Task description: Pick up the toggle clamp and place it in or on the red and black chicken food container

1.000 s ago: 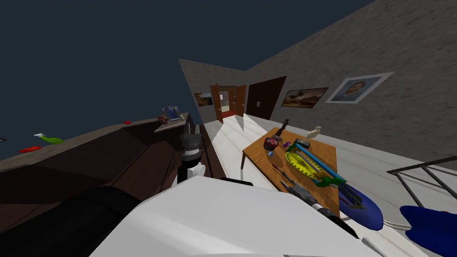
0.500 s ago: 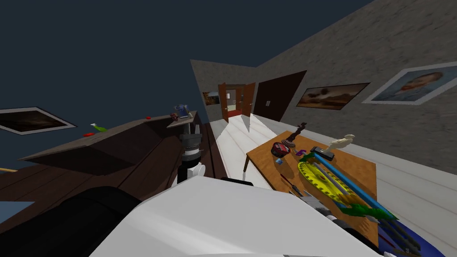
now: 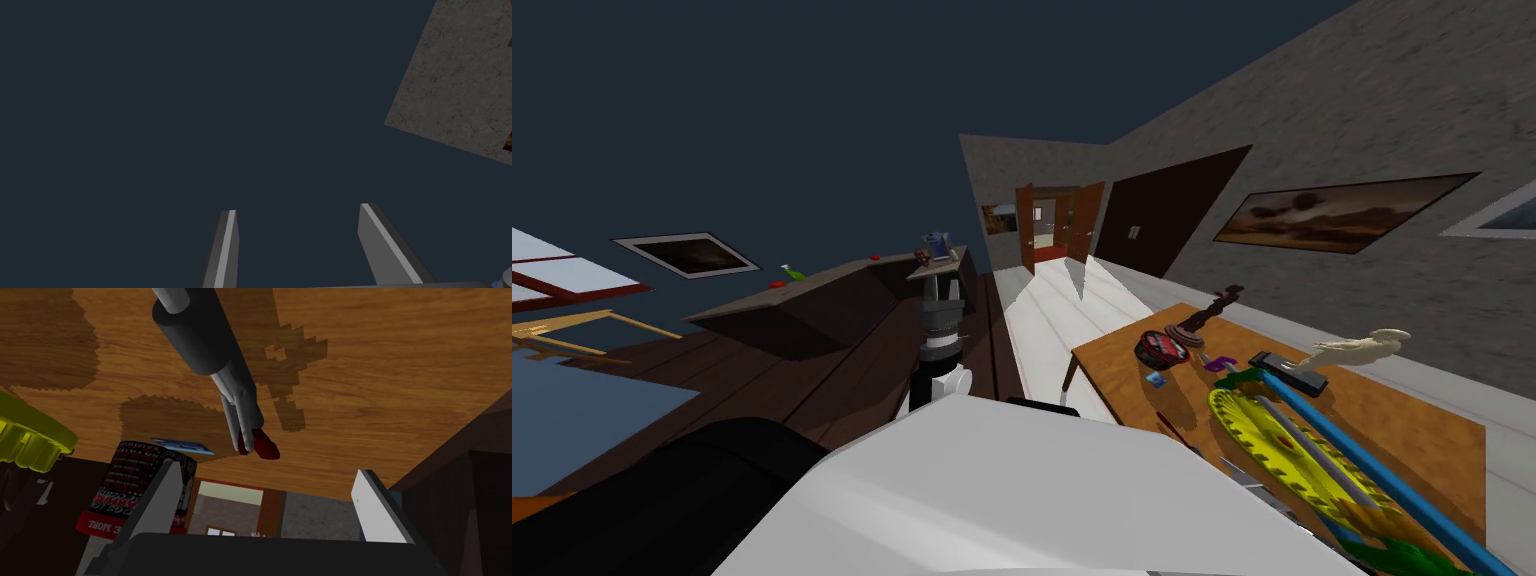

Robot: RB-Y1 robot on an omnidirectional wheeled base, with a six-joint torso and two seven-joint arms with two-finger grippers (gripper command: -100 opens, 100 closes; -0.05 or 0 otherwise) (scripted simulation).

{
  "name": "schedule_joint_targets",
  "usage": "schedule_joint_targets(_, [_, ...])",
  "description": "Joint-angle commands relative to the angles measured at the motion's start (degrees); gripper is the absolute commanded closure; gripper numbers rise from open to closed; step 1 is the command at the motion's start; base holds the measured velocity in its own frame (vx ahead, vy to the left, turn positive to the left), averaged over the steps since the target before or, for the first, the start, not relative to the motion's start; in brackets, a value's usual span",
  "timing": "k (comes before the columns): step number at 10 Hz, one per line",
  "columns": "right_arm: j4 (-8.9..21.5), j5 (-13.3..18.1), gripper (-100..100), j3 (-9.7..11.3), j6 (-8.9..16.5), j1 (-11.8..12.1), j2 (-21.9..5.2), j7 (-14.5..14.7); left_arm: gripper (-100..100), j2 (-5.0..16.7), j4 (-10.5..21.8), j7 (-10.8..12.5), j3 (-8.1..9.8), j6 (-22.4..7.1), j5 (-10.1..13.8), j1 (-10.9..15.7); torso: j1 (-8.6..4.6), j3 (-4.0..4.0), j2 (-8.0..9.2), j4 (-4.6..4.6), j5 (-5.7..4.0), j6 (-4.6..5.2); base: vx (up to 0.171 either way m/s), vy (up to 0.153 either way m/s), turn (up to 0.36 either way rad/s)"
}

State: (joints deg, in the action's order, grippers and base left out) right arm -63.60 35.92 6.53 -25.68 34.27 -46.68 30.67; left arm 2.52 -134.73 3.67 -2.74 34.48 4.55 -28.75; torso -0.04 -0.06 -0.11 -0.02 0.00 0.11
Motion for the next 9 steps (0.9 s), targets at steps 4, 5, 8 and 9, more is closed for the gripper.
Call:
schedule_joint_targets(4, [5.89, 0.9, -100, 2.9, -0.85, -0.35, -1.75, 1.24, 0, 0.0, 0.0, 0.0, 0.0, 0.0, 0.0, 0.0, 0.06, 0.01, 0.01, 0.01, 0.01, -0.01, 0.023, -0.016, 0.161])
schedule_joint_targets(5, [5.89, 0.9, -100, 2.9, -0.85, -0.35, -1.75, 1.24, 0, 0.0, 0.0, 0.0, 0.0, 0.0, 0.0, 0.0, 0.06, 0.0, 0.01, 0.0, 0.01, 0.02, 0.017, -0.013, 0.046])
schedule_joint_targets(8, [7.24, 1.04, -100, 3.63, -1.18, -0.28, -2.2, 1.41, 0, 0.0, 0.0, 0.0, 0.0, 0.0, 0.0, 0.0, 0.1, 0.04, 0.07, 0.02, 0.02, 0.02, 0.009, -0.007, 0.083])
schedule_joint_targets(9, [7.39, 1.04, 0, 3.64, -1.35, -0.28, -2.23, 1.49, 0, 0.0, 0.0, 0.0, 0.0, 0.0, 0.0, 0.0, 0.11, 0.05, 0.09, 0.02, 0.02, 0.04, 0.0, 0.0, 0.0])
